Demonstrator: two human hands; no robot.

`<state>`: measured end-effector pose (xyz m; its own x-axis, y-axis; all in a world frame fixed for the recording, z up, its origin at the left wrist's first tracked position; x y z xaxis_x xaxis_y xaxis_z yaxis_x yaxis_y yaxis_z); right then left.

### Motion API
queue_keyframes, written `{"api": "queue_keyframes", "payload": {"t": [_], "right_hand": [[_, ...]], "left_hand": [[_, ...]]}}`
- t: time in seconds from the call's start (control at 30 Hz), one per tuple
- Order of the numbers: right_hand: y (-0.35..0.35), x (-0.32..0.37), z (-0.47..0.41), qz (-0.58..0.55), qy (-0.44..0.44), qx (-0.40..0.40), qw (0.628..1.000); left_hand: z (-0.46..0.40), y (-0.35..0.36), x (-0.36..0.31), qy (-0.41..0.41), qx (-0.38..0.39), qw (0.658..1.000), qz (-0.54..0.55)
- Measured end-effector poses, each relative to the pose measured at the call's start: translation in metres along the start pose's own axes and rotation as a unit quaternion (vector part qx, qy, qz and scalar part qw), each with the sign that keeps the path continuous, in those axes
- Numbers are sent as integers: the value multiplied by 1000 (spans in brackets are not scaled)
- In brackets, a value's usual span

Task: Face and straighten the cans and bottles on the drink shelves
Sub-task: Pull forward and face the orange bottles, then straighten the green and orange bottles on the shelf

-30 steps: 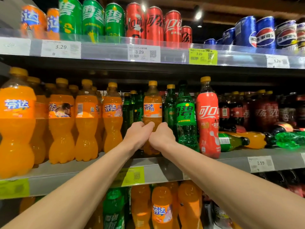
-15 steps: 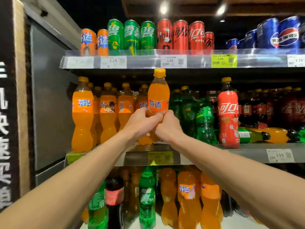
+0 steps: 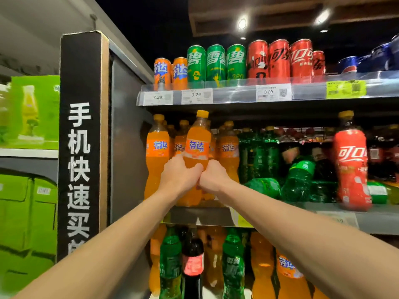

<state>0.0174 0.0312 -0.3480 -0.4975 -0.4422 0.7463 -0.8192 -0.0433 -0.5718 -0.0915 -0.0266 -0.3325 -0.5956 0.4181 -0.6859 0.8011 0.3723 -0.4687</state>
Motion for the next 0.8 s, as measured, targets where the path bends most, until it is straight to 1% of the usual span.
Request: {"api": "queue_keyframes", "payload": {"t": [0.13, 0.23, 0.4, 0.53, 0.7, 0.77, 0.8], "right_hand": [[12, -5, -9, -40, -11, 9, 999], [17, -10, -12, -66, -24, 18, 997], [27, -10, -20, -58, -55, 40, 996], [30, -11, -22, -51, -68, 52, 995], [26, -11, -20, -53, -83, 100, 990], [16, -11, -12, -43, -91, 99, 990], [7, -11, -7, -35, -97, 87, 991]], "left_hand": [[-8, -3, 9, -31, -34, 997, -56], [-10, 0, 12, -45, -43, 995, -74], [-7, -6, 17, -51, -83, 991, -91], [-2, -7, 15, -39, -116, 985, -122], [3, -4, 7, -18, -142, 982, -124], [3, 2, -3, 5, -145, 982, -120], [2, 8, -8, 15, -134, 985, -110]]}}
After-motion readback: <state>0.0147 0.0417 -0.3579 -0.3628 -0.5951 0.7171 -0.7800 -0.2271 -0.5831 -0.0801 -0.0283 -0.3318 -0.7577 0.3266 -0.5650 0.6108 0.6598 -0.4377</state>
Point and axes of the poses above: each hand's wrist, its own z-axis away from the middle knuckle, its own y-axis out of the palm, x = y × z, the point moved 7 cm from there along -z, towards the middle knuckle, and after that the axes turned 13 degrees about x, right-handed, at the moved point
